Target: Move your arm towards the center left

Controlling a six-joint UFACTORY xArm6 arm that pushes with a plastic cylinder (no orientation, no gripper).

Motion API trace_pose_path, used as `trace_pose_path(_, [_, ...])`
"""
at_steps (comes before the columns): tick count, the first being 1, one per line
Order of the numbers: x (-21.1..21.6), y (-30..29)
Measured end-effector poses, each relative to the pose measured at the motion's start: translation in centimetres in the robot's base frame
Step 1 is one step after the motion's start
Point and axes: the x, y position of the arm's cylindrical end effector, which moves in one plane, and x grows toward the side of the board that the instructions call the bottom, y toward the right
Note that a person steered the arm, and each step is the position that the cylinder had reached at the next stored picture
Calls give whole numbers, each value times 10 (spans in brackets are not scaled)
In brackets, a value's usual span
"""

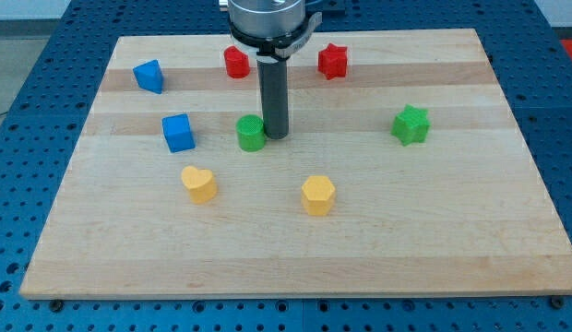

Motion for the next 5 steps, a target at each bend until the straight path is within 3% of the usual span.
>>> trace_pose_path(2, [4, 27])
trace_pose_path(3, [34, 23])
trace_pose_path(5, [62, -79])
